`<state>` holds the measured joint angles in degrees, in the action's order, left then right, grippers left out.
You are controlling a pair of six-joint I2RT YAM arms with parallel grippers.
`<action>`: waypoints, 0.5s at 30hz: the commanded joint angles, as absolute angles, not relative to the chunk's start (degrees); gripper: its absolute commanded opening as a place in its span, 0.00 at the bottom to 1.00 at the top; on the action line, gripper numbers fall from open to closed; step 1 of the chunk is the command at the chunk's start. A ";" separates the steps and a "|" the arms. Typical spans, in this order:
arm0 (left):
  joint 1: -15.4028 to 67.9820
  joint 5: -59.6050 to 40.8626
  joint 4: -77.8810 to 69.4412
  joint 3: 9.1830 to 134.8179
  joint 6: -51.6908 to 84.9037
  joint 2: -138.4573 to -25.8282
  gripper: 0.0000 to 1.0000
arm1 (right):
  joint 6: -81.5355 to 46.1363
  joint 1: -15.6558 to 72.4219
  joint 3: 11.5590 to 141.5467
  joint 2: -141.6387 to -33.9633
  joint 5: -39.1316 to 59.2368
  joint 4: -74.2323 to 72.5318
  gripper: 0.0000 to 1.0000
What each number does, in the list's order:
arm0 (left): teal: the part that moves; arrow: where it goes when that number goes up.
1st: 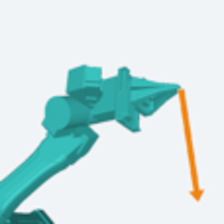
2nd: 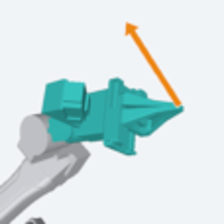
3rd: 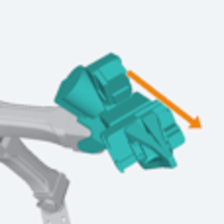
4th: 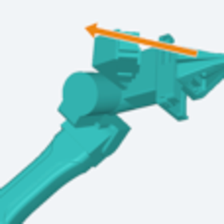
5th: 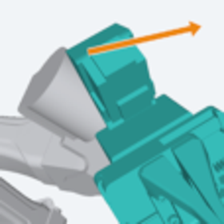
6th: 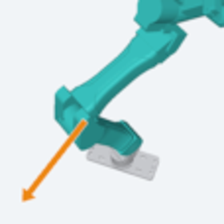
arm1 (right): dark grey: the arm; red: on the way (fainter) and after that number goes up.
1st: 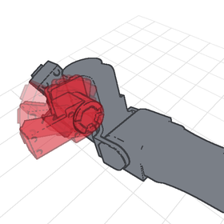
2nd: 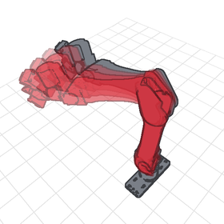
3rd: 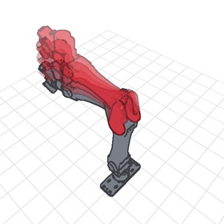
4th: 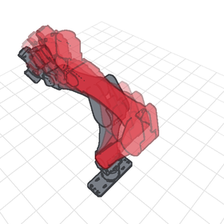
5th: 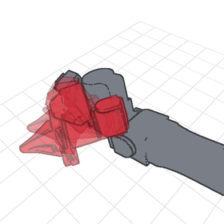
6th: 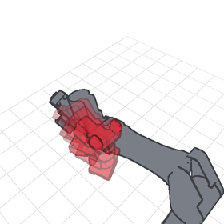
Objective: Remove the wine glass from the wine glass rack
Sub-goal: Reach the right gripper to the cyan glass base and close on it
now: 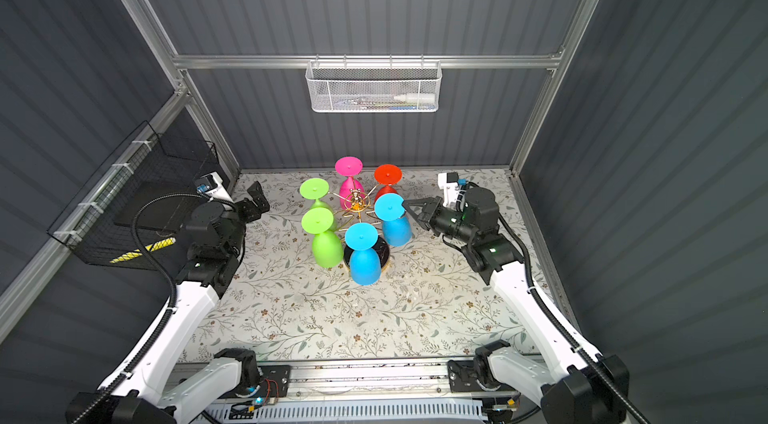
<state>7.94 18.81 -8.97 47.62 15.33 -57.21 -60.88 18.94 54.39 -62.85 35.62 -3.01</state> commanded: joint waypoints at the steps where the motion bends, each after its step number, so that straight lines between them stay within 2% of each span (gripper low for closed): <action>1: 7.91 18.68 -8.70 49.45 16.04 -56.02 1.00 | -60.86 20.25 56.88 -63.57 35.37 -5.38 0.00; 15: 7.91 18.40 -8.88 49.18 16.62 -55.99 1.00 | -61.39 22.85 55.49 -62.50 34.95 -3.92 0.00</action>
<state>7.94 18.81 -8.97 47.64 15.94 -56.99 -61.34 22.39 55.18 -63.88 35.20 -3.03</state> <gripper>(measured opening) 0.997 0.047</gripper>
